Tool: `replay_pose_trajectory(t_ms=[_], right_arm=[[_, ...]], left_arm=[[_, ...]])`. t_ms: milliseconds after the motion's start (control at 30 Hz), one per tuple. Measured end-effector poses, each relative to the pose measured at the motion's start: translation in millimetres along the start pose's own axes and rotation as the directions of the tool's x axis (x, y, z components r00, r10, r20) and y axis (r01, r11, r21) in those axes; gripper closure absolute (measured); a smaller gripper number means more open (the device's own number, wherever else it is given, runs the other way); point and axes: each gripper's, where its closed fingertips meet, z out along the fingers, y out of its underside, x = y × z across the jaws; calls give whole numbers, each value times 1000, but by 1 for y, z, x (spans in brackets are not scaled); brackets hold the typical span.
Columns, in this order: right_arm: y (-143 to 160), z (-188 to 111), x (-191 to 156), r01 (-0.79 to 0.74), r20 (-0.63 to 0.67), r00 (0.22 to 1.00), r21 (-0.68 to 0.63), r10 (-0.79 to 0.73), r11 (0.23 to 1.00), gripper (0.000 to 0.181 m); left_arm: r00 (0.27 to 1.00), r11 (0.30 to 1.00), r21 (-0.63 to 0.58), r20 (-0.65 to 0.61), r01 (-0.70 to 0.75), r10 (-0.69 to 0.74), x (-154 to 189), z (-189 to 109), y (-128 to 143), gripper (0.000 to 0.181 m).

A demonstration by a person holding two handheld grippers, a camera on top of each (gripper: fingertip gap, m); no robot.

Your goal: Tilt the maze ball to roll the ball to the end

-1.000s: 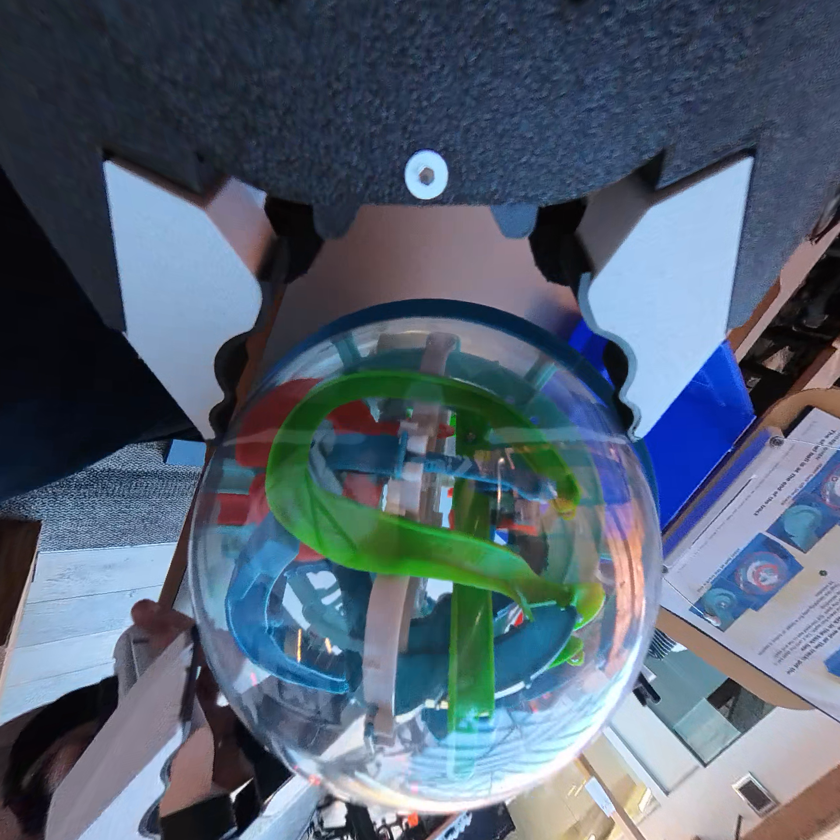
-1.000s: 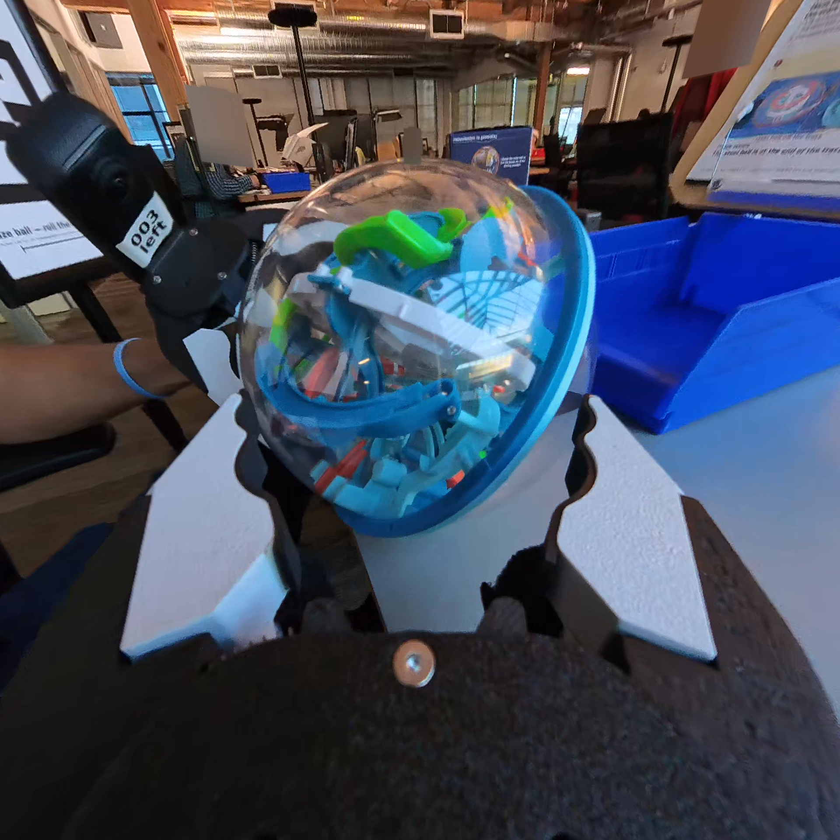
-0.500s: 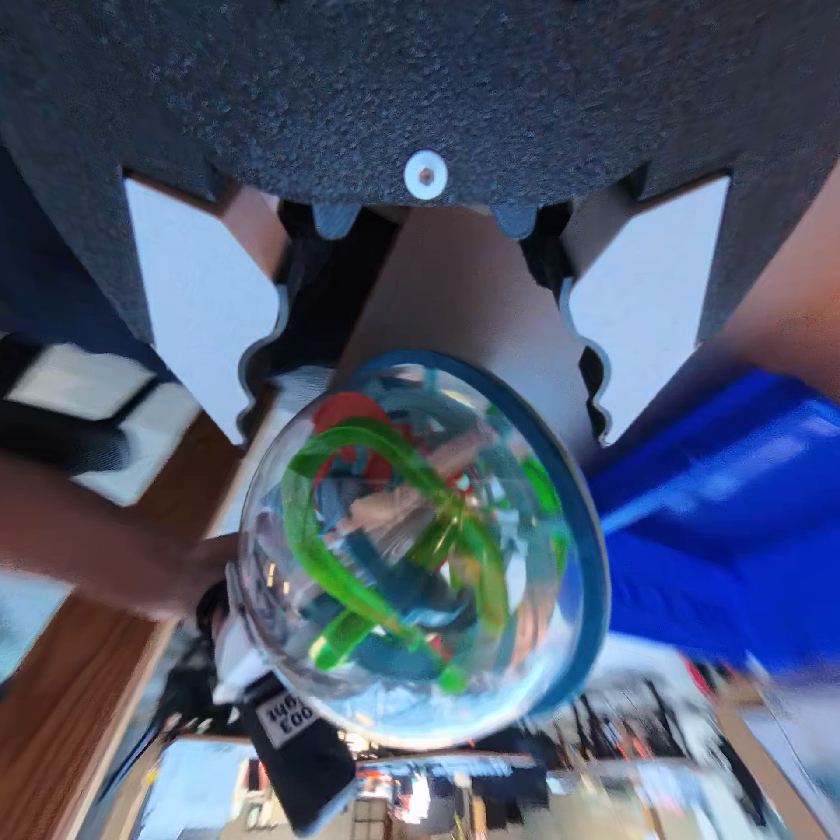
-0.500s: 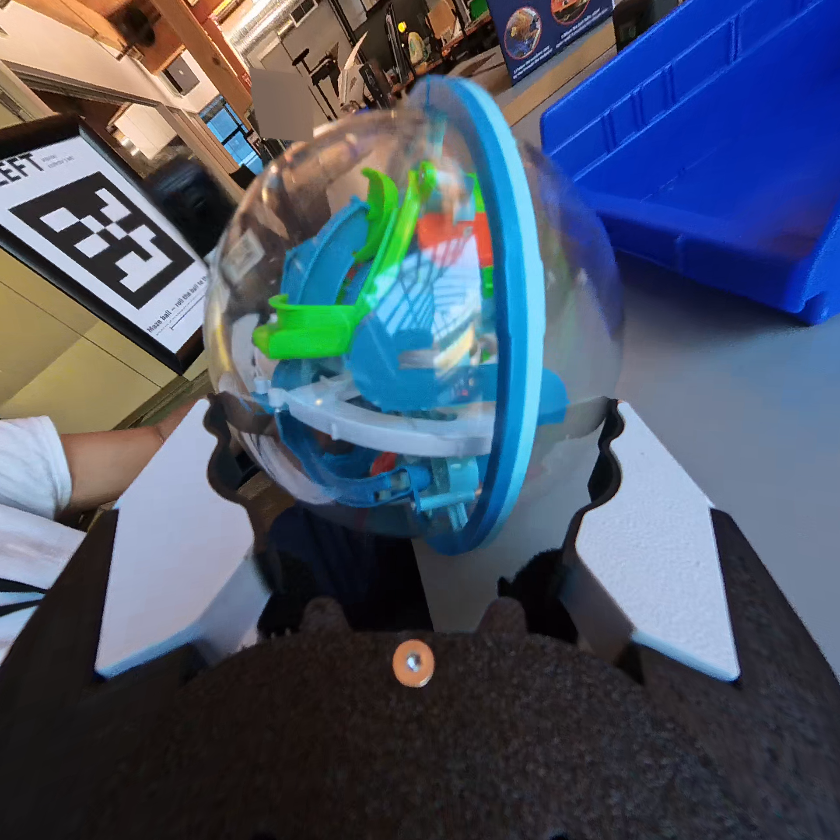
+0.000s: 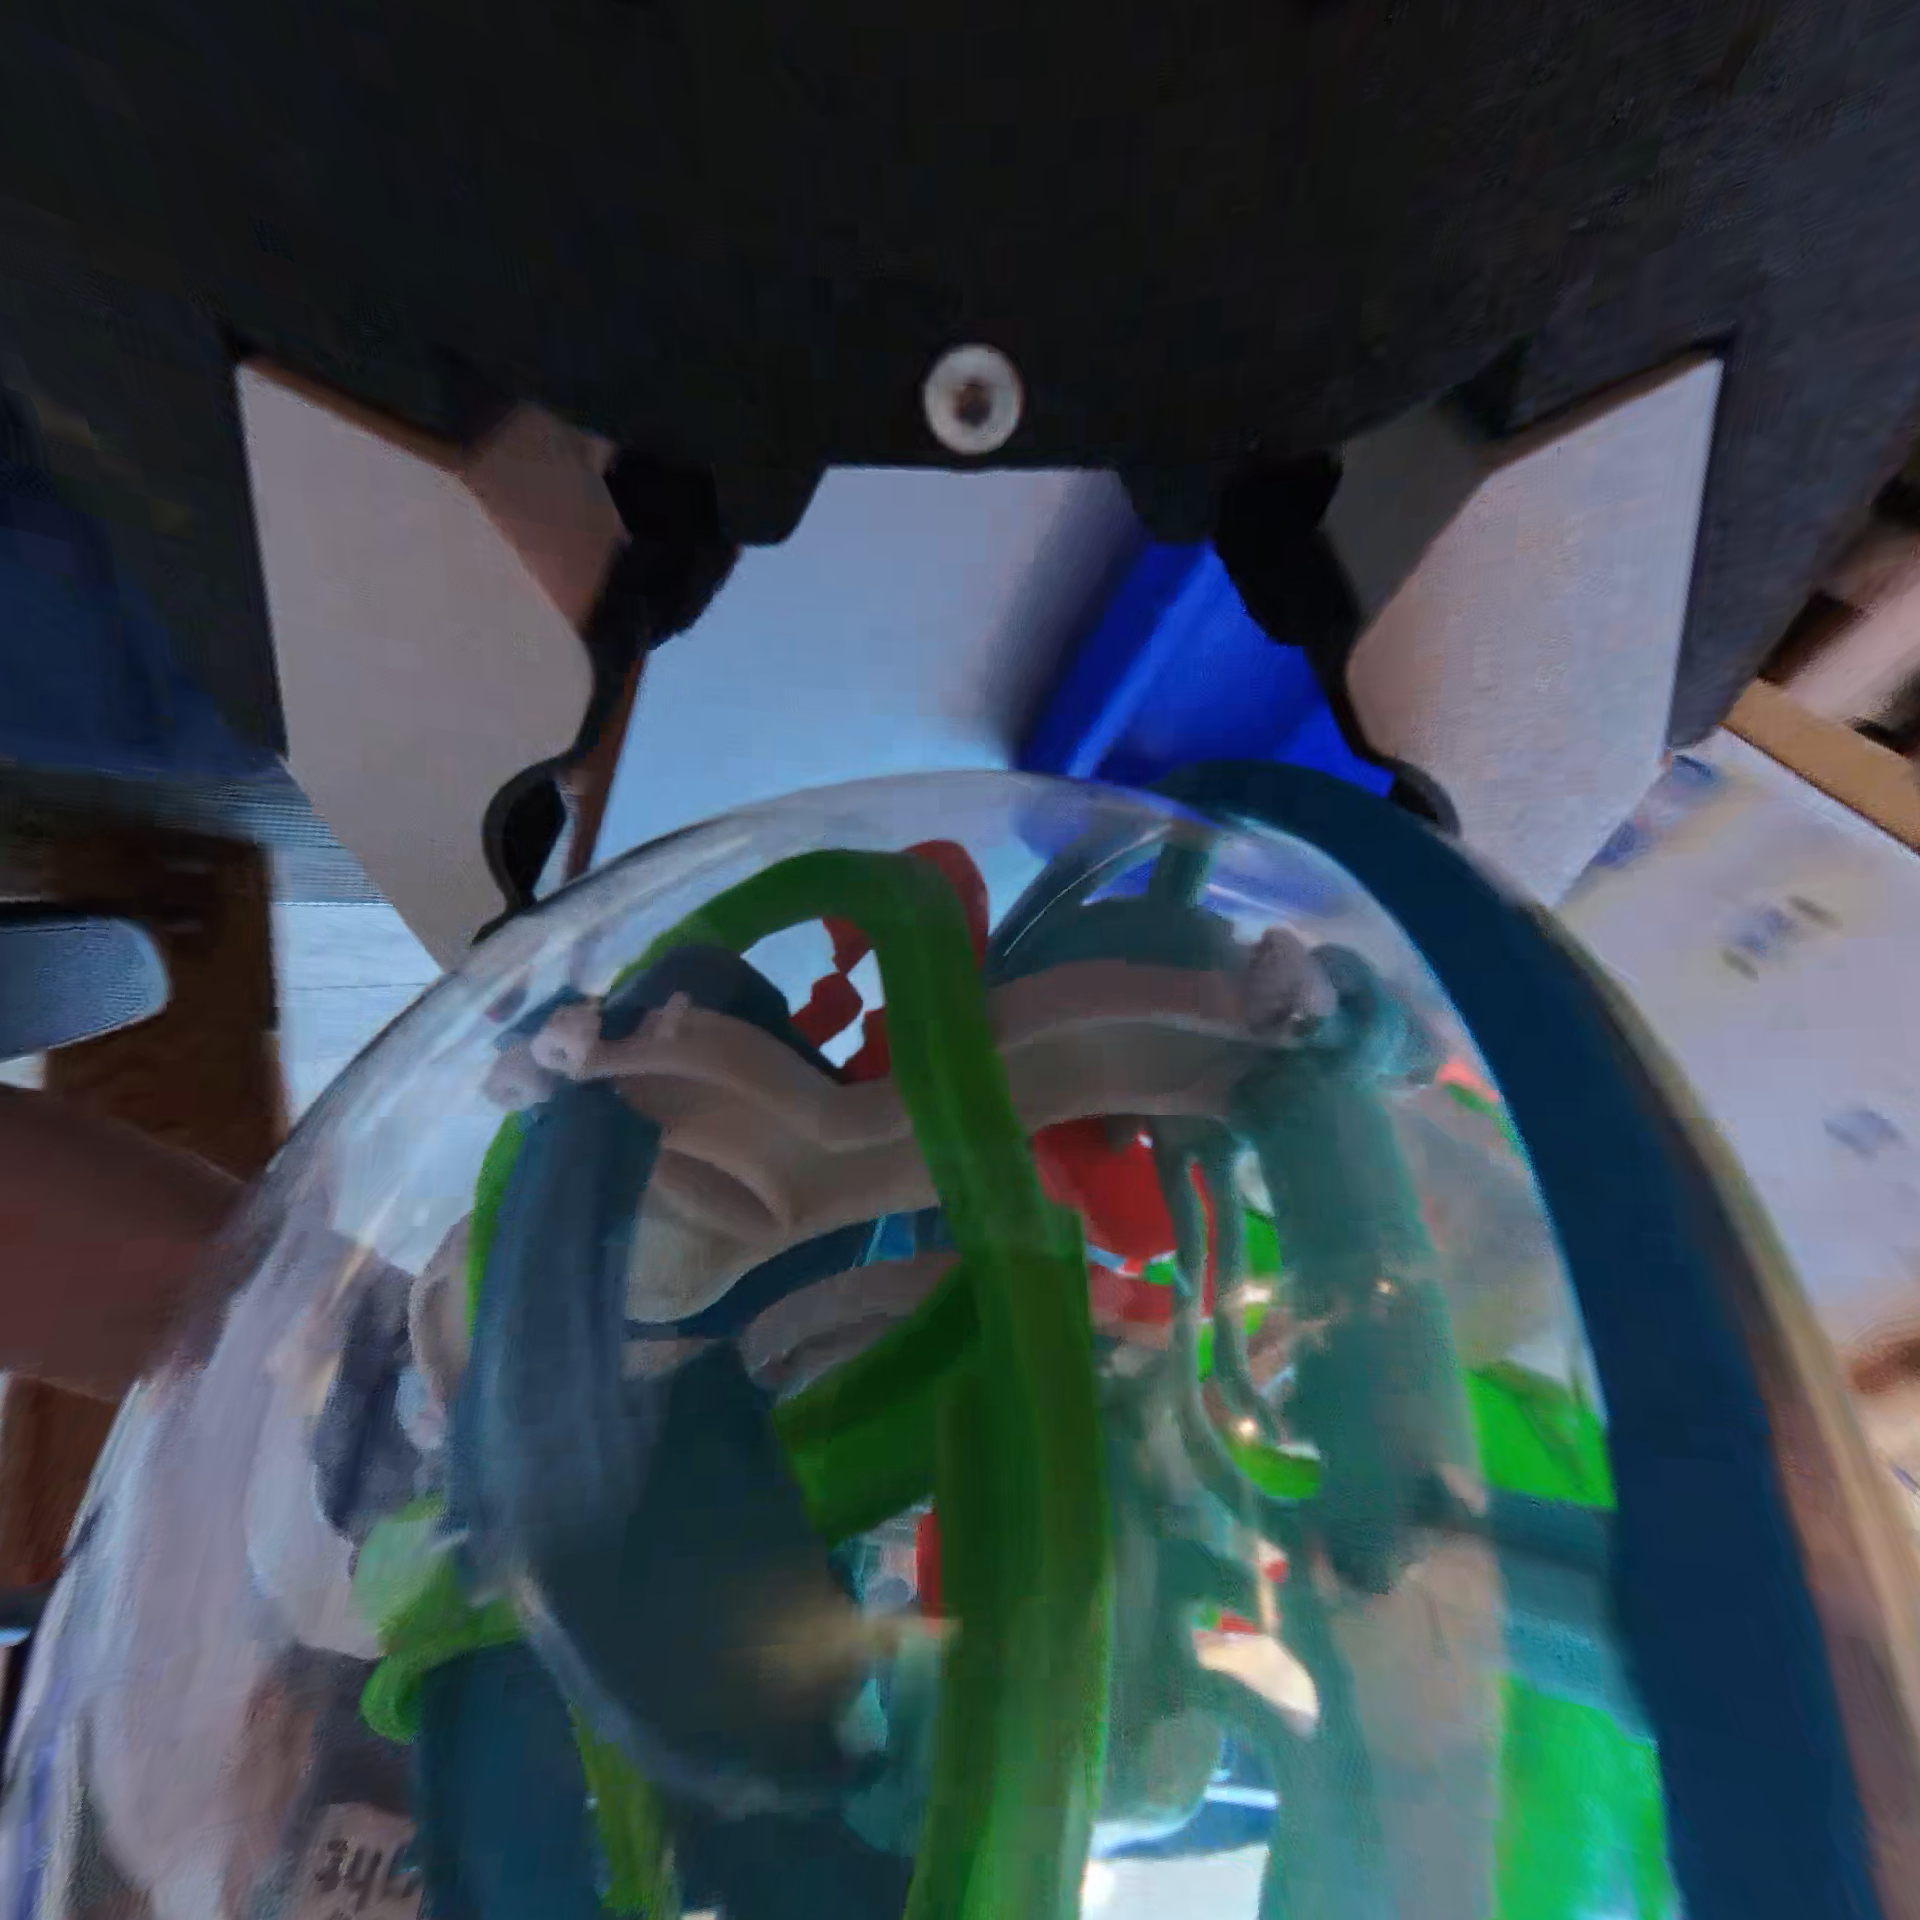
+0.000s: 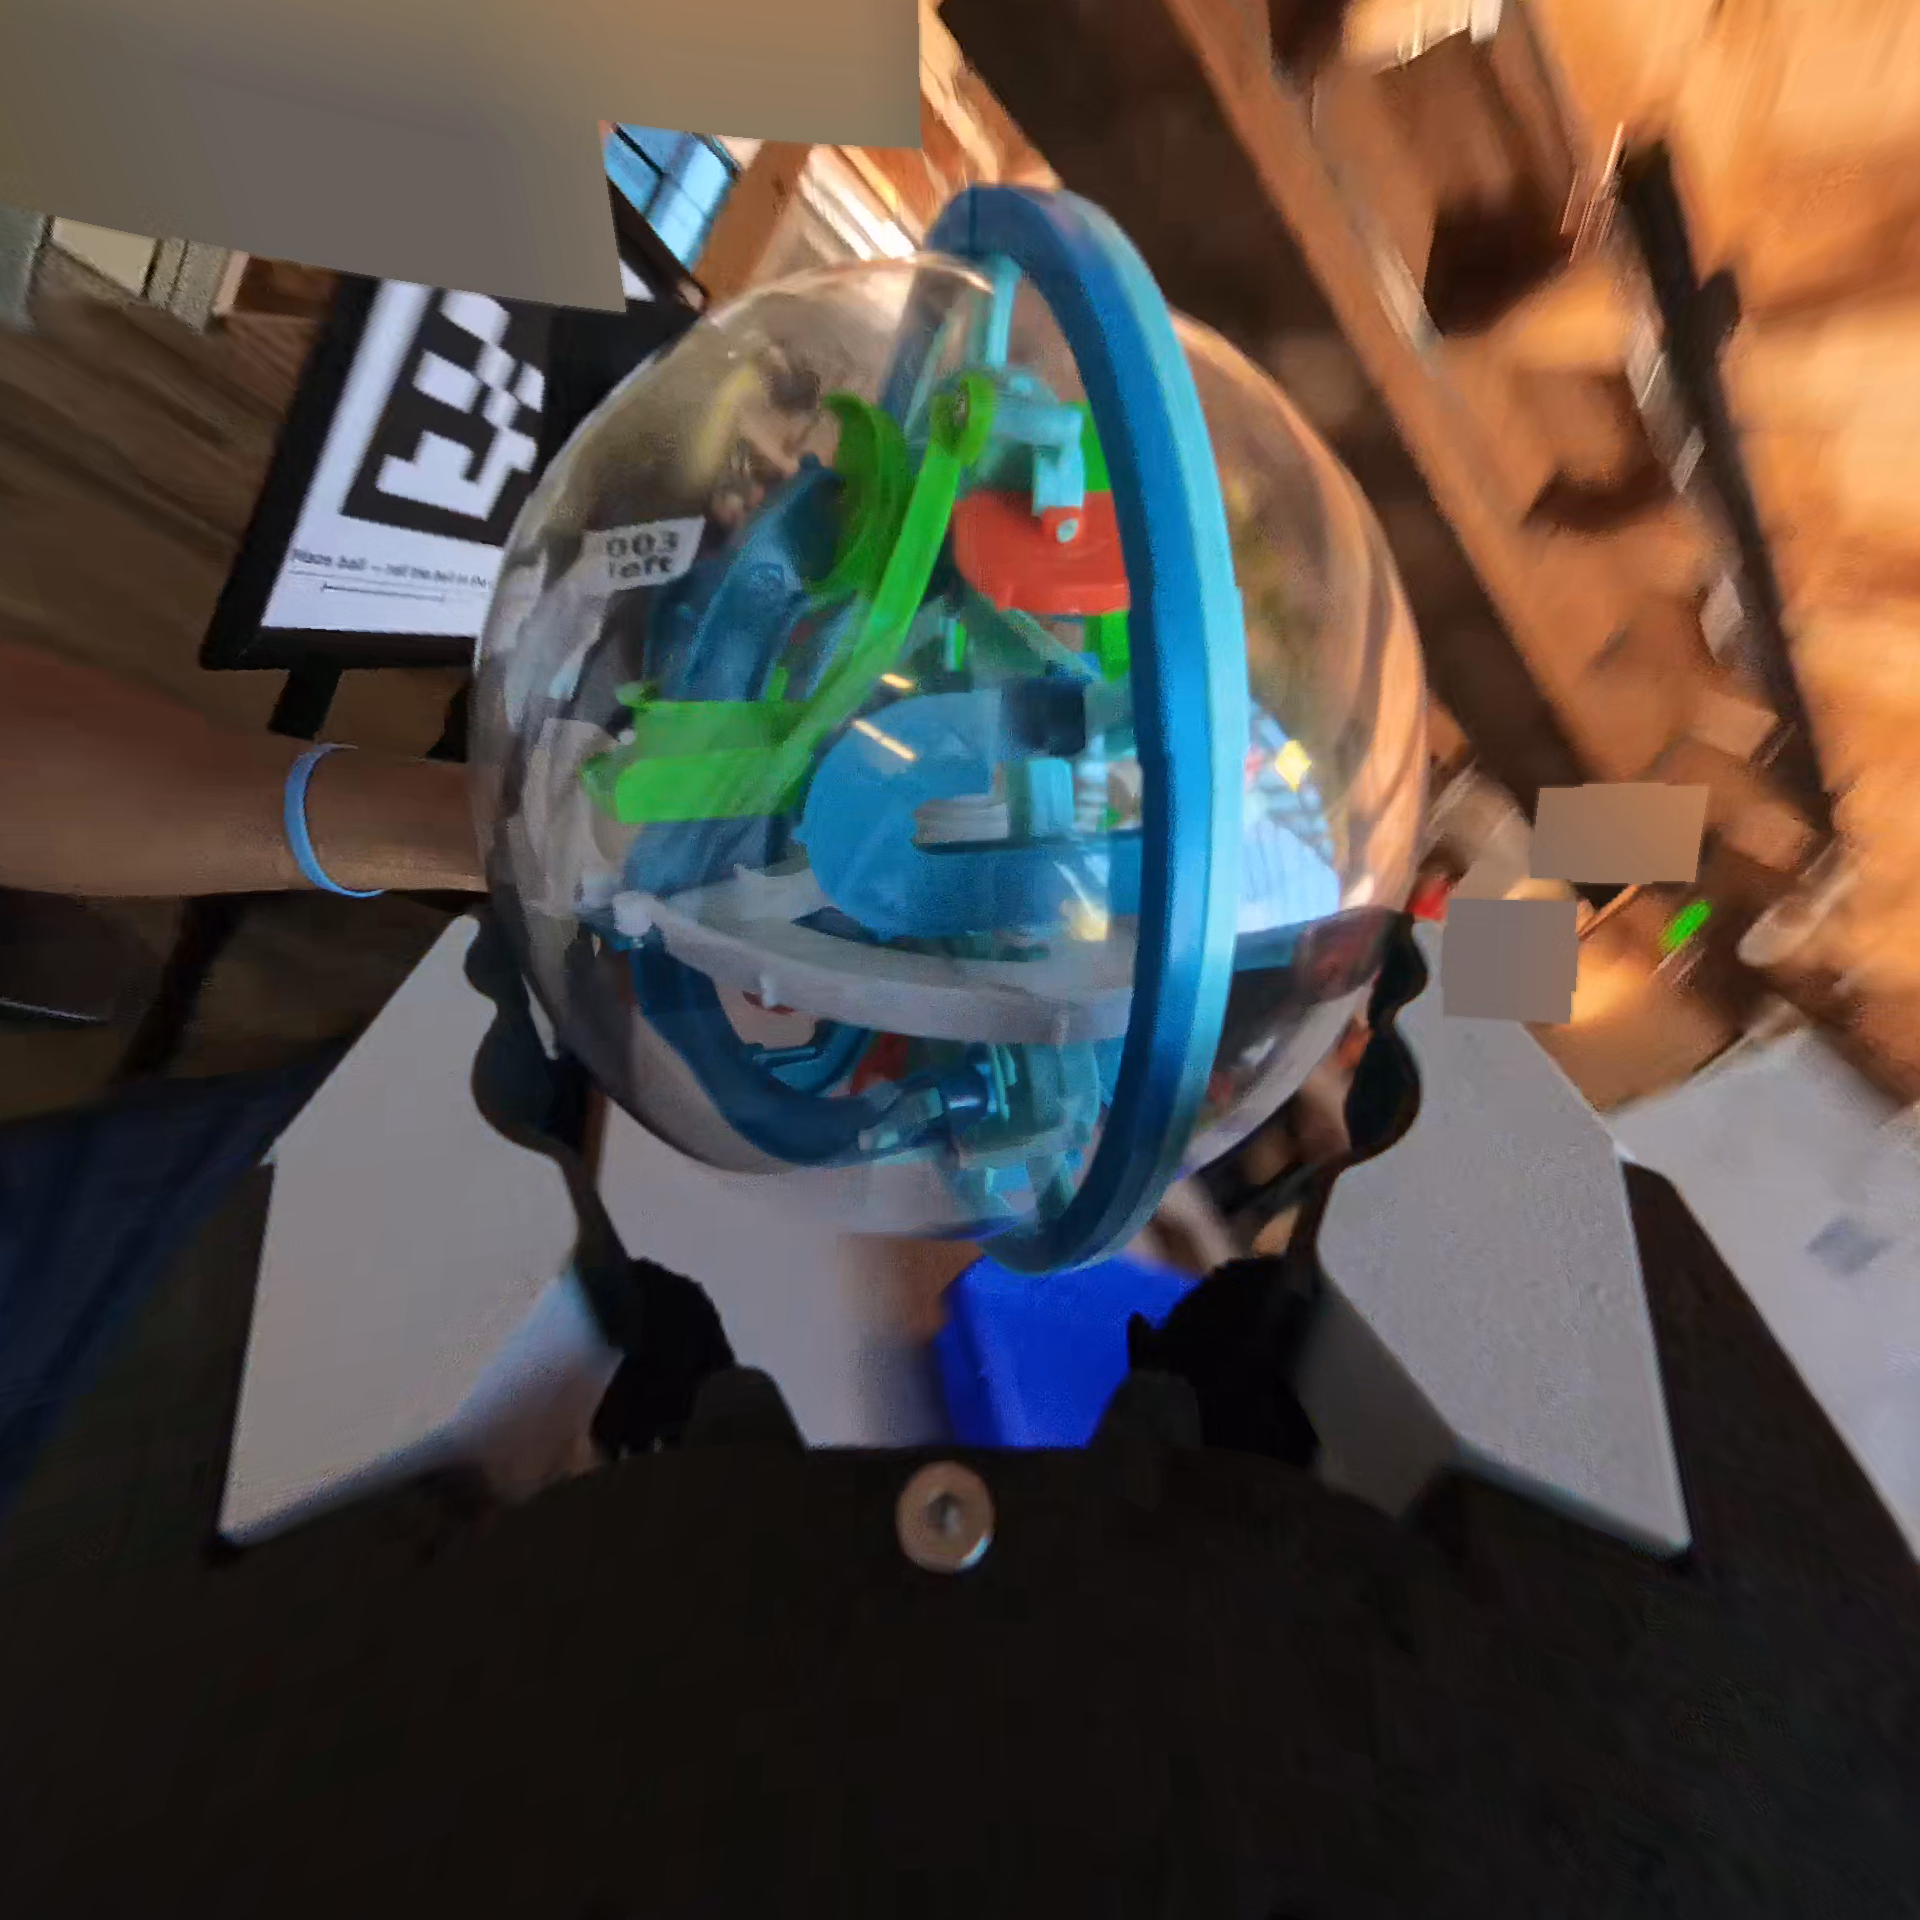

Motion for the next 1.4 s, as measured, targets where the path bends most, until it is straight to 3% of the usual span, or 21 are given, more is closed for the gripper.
replay_pose_trajectory(t_ms=[100,267,400,467,533,600,667,733,800,933,1100,1200,1267,1300,1367,1400], right_arm=[[-51,-5,-27,266,-40,964,119,-263,957,27],[-84,-7,-52,347,-55,938,110,-343,931,28],[-73,-10,-40,309,-69,950,52,-305,950,27],[-45,-9,-20,131,-51,990,-9,-131,991,28],[-42,-13,-15,-14,-28,999,53,16,999,27],[-74,-20,-34,191,-66,981,211,-181,959,28],[-82,-20,-42,291,-85,956,175,-280,941,28],[-48,-9,-20,112,-59,992,36,-110,993,28],[-18,-1,-8,-80,-36,996,11,80,997,27],[-52,-4,-24,79,-50,996,63,-76,995,28],[-29,6,-5,-219,-44,975,33,220,975,27],[-20,9,0,-287,-38,956,62,290,956,27],[7,13,8,-458,-42,888,-24,457,889,27],[9,12,8,-450,-43,893,-35,448,893,27],[-26,3,-9,-147,-31,988,67,149,987,27],[-47,-3,-20,-15,-35,999,101,19,995,27]], left_arm=[[986,985,45,49,-164,162,12,-21,-31,25],[973,969,101,67,-225,219,28,-44,-57,27],[958,965,-21,114,-263,264,19,-42,-57,28],[980,976,-153,101,-157,174,11,-34,-42,30],[989,986,-130,84,-108,119,15,-33,-48,30],[961,968,-50,120,-246,250,25,-41,-68,31],[941,952,-35,142,-305,307,26,-46,-72,31],[988,984,-123,75,-128,138,12,-33,-42,32],[999,986,-166,34,-5,11,6,-25,-20,30],[993,993,-58,57,-99,103,14,-39,-43,32],[984,982,-82,-37,173,-176,10,-30,-26,31],[967,966,-71,-41,249,-252,7,-28,-20,31],[923,914,-176,-57,366,-381,5,-21,-2,31],[923,911,-197,-59,362,-380,7,-19,2,31],[988,982,-116,-10,150,-152,14,-26,-14,31],[999,998,-57,28,20,-19,18,-34,-31,33]])
